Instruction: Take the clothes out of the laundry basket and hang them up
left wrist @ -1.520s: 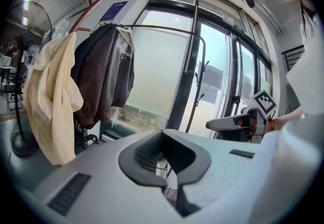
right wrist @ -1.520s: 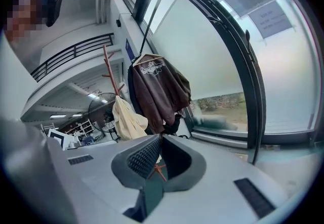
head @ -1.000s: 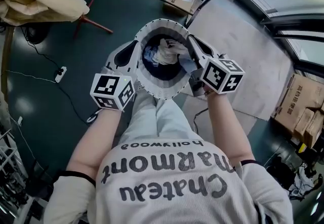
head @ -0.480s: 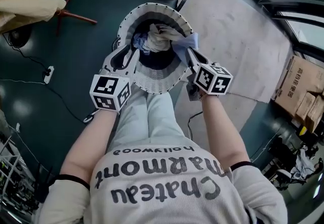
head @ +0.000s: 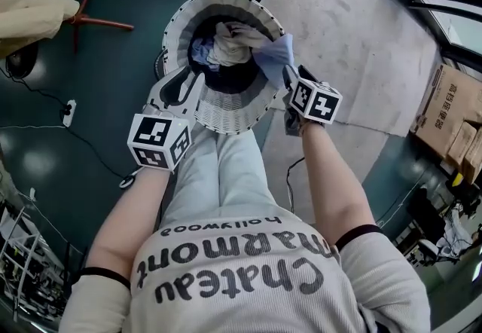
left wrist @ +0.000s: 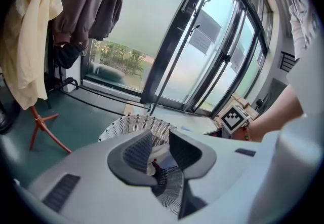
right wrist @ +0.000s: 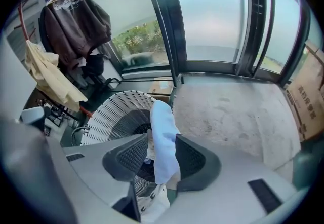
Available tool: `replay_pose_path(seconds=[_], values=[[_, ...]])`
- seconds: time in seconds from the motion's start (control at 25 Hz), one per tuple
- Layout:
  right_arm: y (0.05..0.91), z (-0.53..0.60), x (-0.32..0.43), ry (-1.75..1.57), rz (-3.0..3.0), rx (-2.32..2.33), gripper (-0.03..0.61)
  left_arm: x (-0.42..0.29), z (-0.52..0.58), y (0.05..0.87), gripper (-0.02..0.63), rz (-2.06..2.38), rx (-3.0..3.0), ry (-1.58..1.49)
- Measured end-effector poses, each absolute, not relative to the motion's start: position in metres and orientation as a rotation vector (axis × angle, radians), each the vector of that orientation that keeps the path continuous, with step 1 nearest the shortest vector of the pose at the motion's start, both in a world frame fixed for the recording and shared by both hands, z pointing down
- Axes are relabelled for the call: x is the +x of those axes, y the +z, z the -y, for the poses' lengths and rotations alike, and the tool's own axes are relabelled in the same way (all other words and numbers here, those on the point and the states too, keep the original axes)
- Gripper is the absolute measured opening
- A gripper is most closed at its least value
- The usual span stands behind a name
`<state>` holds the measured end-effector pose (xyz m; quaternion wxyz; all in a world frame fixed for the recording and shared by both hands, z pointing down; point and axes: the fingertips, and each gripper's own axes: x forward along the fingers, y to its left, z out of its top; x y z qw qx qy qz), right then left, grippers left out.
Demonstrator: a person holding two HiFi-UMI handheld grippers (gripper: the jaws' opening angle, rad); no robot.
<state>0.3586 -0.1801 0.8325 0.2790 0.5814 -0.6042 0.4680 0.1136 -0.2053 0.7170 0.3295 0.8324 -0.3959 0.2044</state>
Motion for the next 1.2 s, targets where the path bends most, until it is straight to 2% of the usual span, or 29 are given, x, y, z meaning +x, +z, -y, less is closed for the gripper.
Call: replay_pose_path(seconds=[0.28, 0.4, 0.6, 0.64, 0.76, 0.96, 1.2], values=[[0.848, 0.194, 0.351, 1.224, 1.627, 1.498, 0.182, 0.121, 0.206, 0.727, 0.101, 1.012, 2.175, 0.558], [0.850, 0.196, 0.354, 1.199, 1.600, 1.491, 0.096, 0.119, 0.208, 0.725, 0.101, 1.009, 2.178, 0.564], [0.829, 0.190, 0.354, 1.165, 1.614, 1.516, 0.075, 0.111, 0.209, 0.720, 0.101, 1.032, 2.164, 0.563], [0.824, 0.189, 0.356, 1.170, 1.616, 1.527, 0.045, 0.110, 0.210, 0.717, 0.101, 1.037, 2.163, 0.557], [0.805, 0.187, 0.357, 1.190, 1.631, 1.533, 0.034, 0.110, 0.214, 0.704, 0.101, 1.045, 2.177, 0.540], [0.737, 0.200, 0.347, 1.189, 1.795, 1.552, 0.032, 0.110, 0.218, 0.676, 0.101, 1.046, 2.212, 0.528], [0.601, 0.232, 0.306, 1.145, 2.212, 1.338, 0.032, 0.112, 0.218, 0.639, 0.124, 1.001, 2.270, 0.522]])
